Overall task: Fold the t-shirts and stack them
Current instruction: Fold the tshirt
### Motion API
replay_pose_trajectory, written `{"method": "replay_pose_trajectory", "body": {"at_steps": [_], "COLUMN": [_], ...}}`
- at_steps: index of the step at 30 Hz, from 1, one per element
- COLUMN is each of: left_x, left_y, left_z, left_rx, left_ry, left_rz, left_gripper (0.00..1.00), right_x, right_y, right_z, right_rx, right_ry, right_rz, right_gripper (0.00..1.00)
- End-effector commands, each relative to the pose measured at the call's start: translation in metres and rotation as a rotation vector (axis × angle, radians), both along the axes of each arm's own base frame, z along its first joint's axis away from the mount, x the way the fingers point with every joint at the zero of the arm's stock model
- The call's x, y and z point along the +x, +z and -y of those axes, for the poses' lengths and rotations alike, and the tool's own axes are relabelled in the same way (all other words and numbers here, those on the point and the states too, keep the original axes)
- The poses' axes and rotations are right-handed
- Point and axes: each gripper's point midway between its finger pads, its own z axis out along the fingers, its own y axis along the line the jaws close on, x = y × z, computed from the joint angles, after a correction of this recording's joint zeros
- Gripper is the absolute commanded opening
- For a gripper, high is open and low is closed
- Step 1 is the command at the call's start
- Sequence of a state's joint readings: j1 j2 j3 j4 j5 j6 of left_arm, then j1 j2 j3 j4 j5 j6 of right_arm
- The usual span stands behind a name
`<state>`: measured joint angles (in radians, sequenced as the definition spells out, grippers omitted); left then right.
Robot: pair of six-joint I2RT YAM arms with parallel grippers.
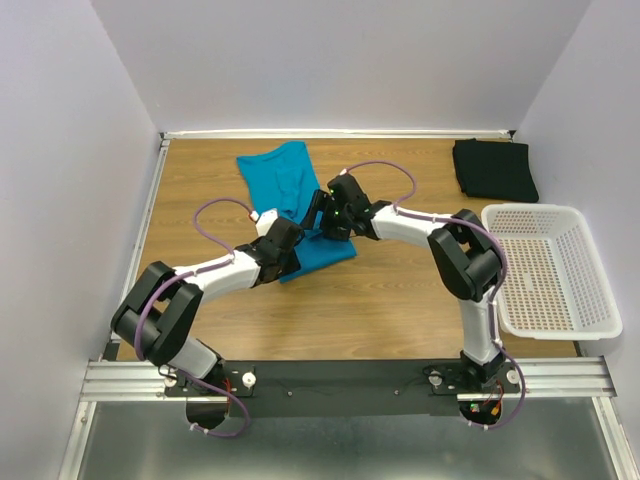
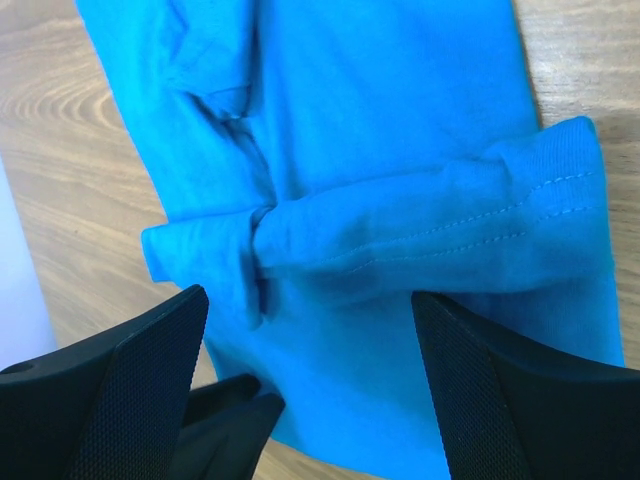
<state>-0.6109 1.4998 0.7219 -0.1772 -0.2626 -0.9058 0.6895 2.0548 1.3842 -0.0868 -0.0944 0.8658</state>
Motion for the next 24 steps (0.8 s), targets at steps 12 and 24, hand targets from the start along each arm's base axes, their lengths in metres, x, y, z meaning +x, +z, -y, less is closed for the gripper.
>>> {"method": "replay_pose_trajectory", "body": {"at_steps": [12, 24], "left_x": [-0.009, -0.021], "left_y": [-0.011, -0.016], "left_z": [0.004, 0.002], "left_rx": [0.023, 0.041], "left_ry": [-0.069, -0.099], "left_rz": [-0.031, -0.053], "left_gripper": [0.42, 0.42], "right_x": [0.023, 0.056], "right_y": [-0.016, 0.004], "right_z": [-0.015, -0.035], "right_rx": [0.033, 0.068], "right_ry": [-0.069, -0.079], "right_rz": [-0.016, 0.059], "right_gripper": [0.9, 0.9]}}
